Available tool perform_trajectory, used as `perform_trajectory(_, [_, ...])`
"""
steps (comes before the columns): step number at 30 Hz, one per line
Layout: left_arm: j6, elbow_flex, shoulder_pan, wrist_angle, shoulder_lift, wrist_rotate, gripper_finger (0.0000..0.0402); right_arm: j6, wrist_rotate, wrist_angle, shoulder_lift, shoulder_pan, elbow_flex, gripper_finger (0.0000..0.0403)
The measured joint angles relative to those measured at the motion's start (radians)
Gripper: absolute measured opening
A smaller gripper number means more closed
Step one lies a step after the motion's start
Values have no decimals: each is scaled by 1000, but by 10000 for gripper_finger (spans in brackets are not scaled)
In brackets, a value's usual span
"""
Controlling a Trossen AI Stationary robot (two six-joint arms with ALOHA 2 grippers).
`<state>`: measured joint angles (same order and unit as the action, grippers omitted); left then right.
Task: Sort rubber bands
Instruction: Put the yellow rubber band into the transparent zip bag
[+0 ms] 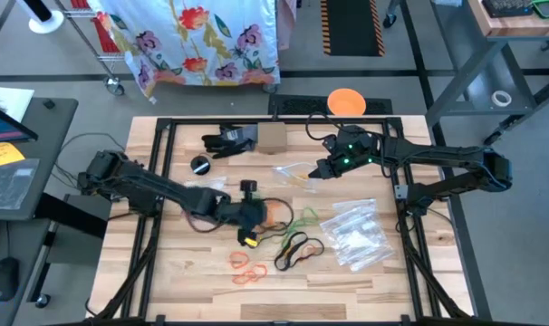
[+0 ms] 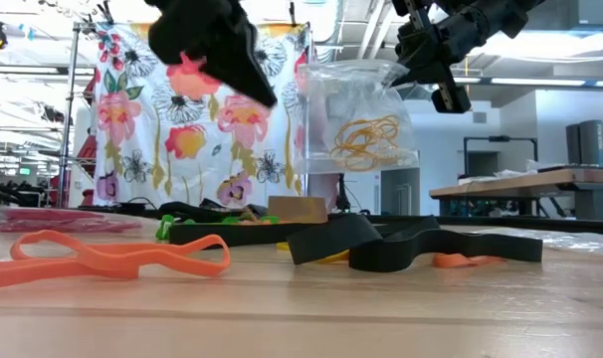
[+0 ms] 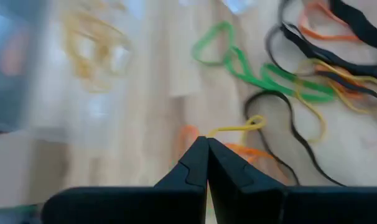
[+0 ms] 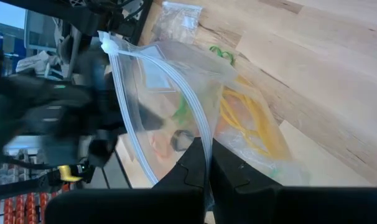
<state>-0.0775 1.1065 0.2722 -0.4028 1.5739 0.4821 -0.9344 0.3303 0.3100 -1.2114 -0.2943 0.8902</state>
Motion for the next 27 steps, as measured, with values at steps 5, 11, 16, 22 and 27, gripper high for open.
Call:
perform_trajectory(5, [33,0,77,-9,-56,259,0,0,0,0,0,0,0,0])
perform_trajectory(11, [72,0,114,-10,-77,296,0,0,0,-1,0,0,0,0])
perform_trajectory(16, [41,0,77,24,-12,47,0,-4,0,-6,0,0,0,0])
perform_trajectory(22, [-141,0,23,135,138,-29,0,-8,0,-6,0,0,0,0])
perform_trajectory(27, [-132,0,-27,233,210,25,13,-8,0,-5,0,0,0,0])
